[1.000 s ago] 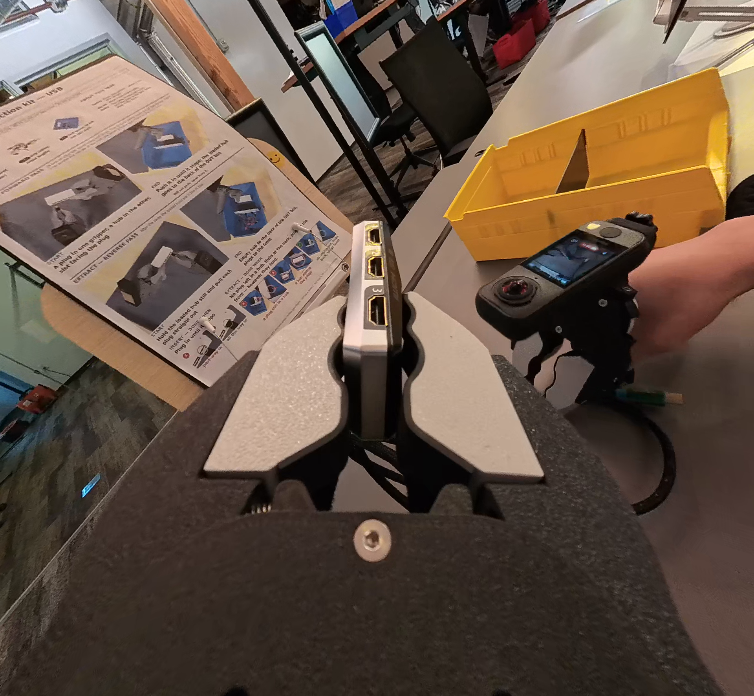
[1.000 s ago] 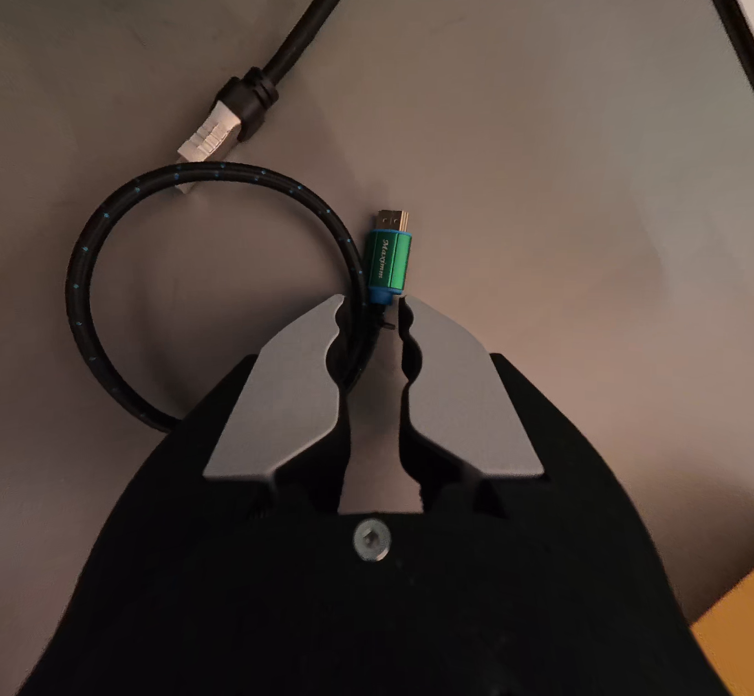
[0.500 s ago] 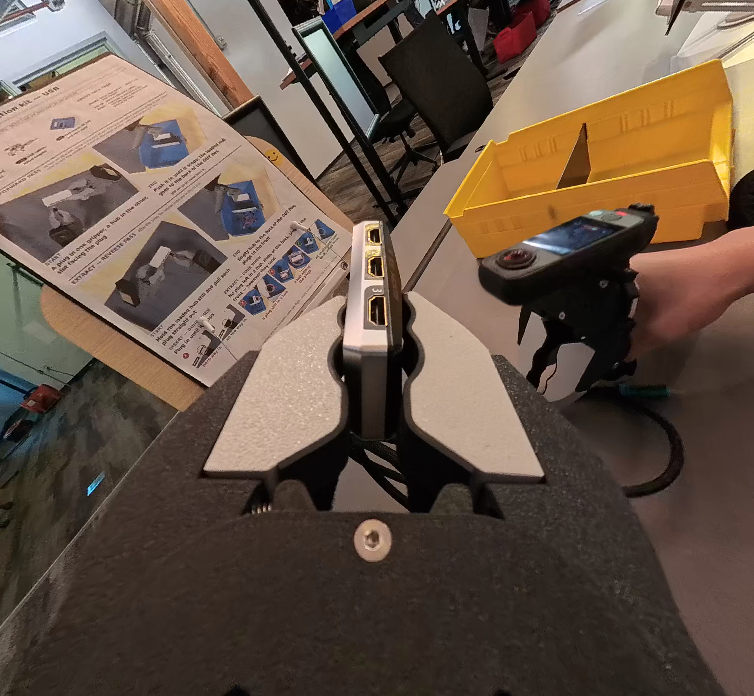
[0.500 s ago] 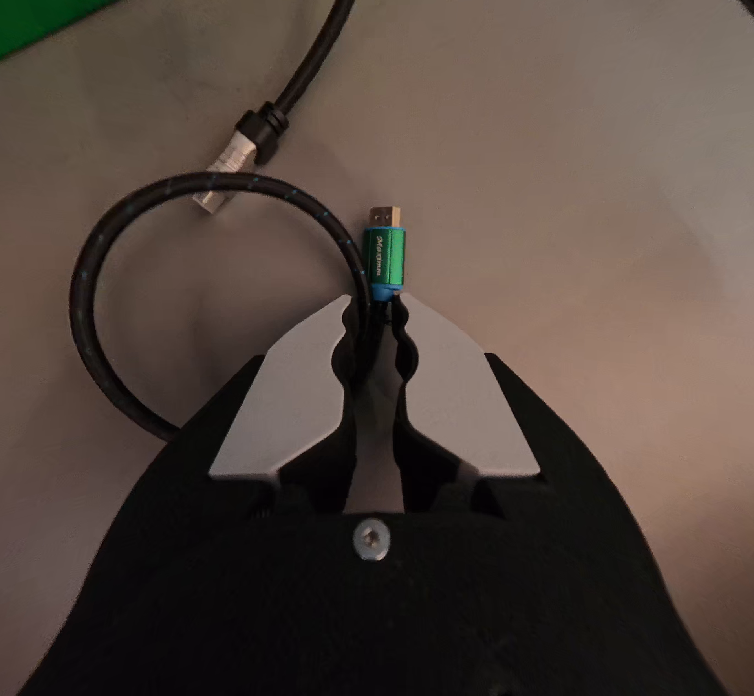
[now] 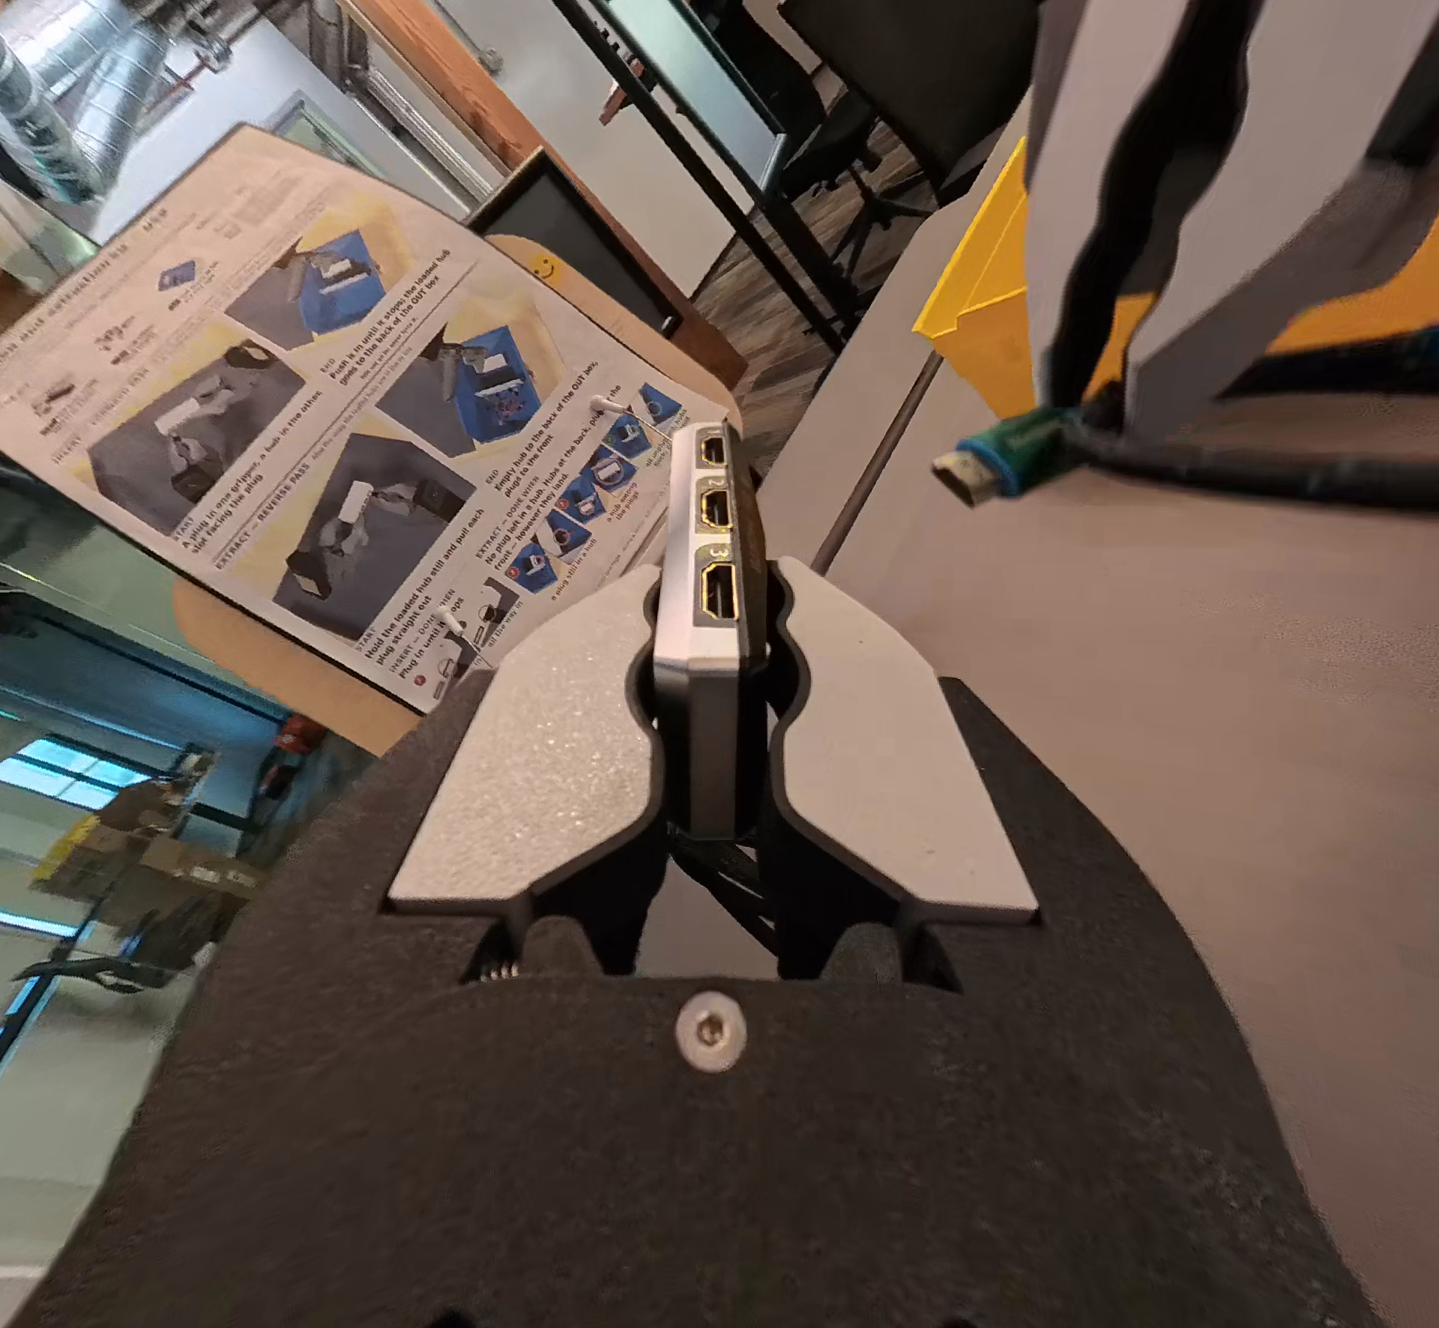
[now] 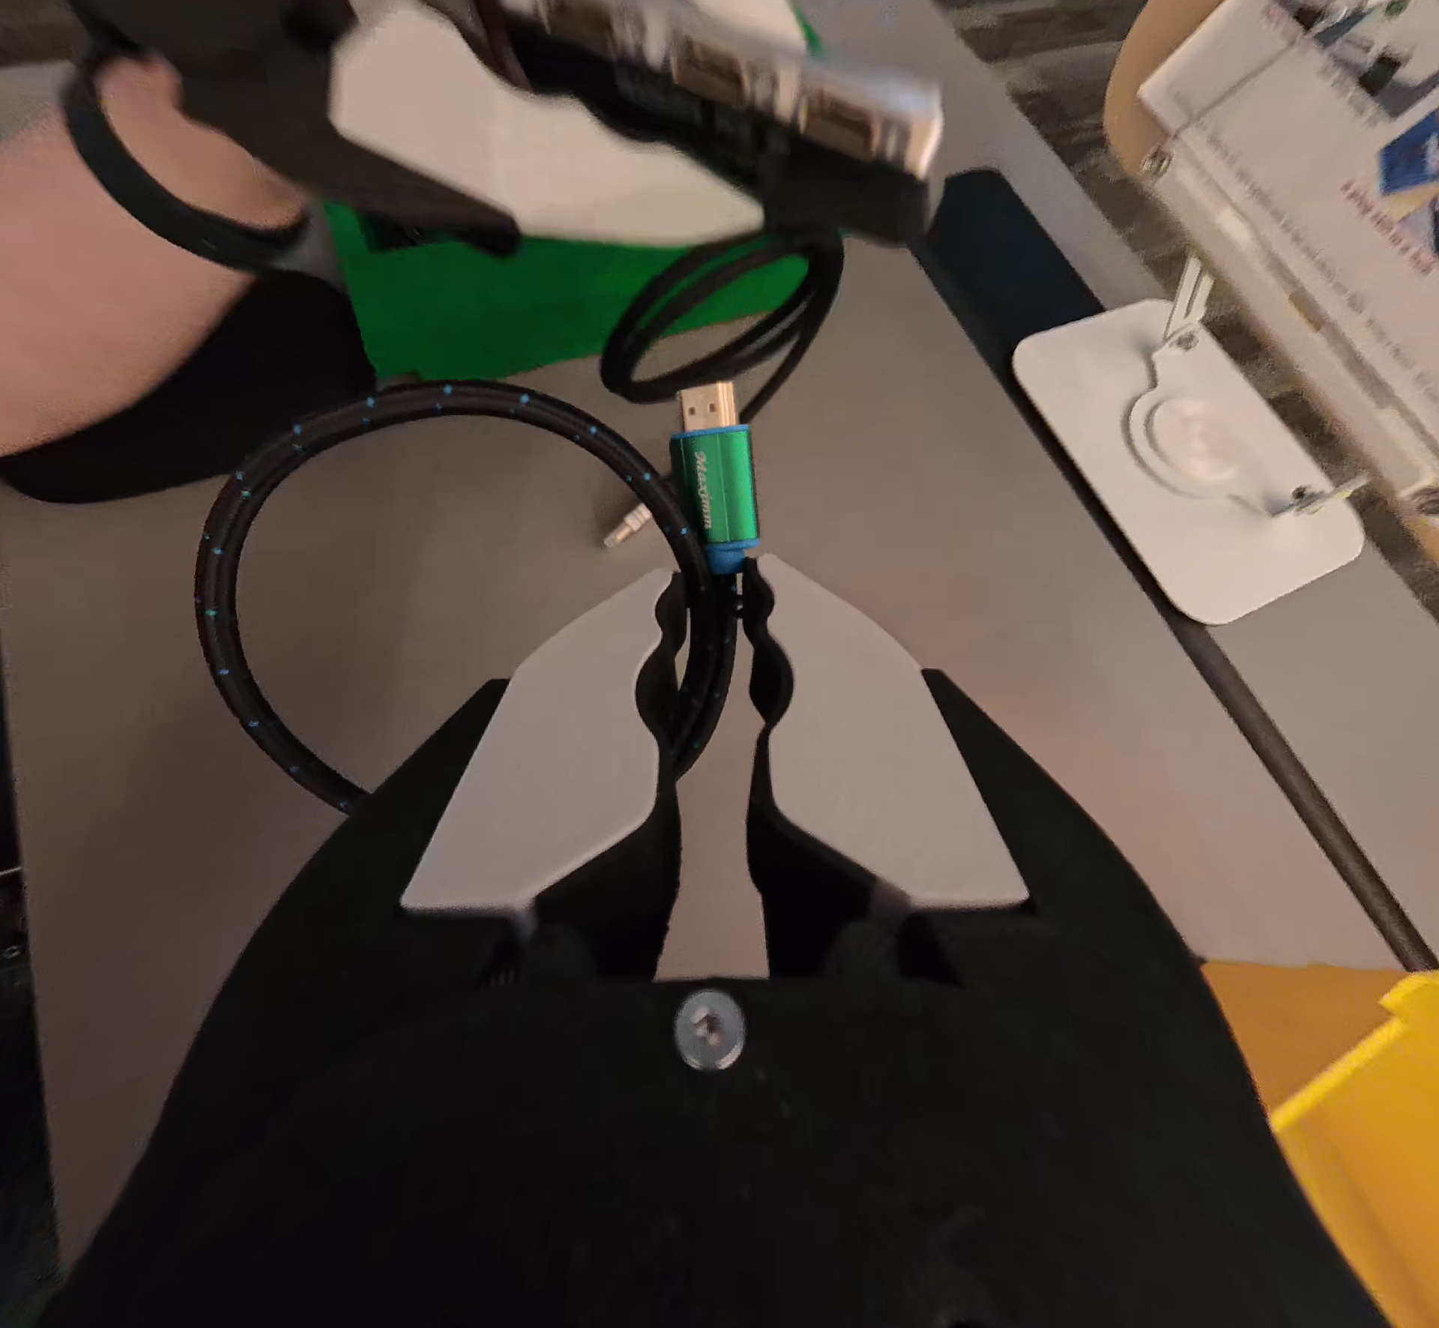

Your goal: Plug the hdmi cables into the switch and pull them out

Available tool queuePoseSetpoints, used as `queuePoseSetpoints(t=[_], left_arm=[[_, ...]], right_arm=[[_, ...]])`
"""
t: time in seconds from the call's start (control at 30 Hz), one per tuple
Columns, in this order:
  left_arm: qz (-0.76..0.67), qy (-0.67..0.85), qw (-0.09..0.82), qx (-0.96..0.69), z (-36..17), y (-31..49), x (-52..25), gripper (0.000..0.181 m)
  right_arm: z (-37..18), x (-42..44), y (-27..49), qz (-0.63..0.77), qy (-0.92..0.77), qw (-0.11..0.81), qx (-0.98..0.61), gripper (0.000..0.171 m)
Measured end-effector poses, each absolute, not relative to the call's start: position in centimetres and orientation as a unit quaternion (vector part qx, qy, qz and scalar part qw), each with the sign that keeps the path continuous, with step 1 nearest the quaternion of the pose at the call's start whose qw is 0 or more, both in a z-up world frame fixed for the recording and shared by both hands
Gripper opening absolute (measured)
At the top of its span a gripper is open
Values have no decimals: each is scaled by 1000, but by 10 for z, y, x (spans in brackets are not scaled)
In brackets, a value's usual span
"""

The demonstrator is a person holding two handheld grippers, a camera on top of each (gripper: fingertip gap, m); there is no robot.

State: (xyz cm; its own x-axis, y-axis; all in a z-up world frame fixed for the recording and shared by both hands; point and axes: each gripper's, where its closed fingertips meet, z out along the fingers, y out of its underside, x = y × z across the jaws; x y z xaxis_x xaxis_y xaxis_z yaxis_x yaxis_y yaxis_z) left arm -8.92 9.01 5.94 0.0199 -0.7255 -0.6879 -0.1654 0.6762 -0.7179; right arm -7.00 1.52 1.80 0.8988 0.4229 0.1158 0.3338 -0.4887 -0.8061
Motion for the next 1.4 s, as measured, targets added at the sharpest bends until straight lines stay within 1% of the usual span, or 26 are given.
queuePoseSetpoints(t=[0.1,0.23,0.37,0.67,1.0,1.4], left_arm=[[-207,658,651,-318,55,85,-82,22],[-149,657,679,-292,48,86,-77,22],[-99,660,698,-260,42,80,-73,22],[-58,668,708,-224,33,71,-68,23],[27,683,713,-154,17,60,-62,23],[94,695,707,-93,2,55,-59,23]], right_arm=[[37,-72,12,62,-210,474,-853,14],[34,-65,8,50,-195,465,-862,15],[34,-66,8,75,-175,464,-865,14],[23,-52,5,66,-160,440,-881,15],[2,-47,5,130,-126,400,-898,15],[-16,-45,0,166,-108,358,-913,14]])
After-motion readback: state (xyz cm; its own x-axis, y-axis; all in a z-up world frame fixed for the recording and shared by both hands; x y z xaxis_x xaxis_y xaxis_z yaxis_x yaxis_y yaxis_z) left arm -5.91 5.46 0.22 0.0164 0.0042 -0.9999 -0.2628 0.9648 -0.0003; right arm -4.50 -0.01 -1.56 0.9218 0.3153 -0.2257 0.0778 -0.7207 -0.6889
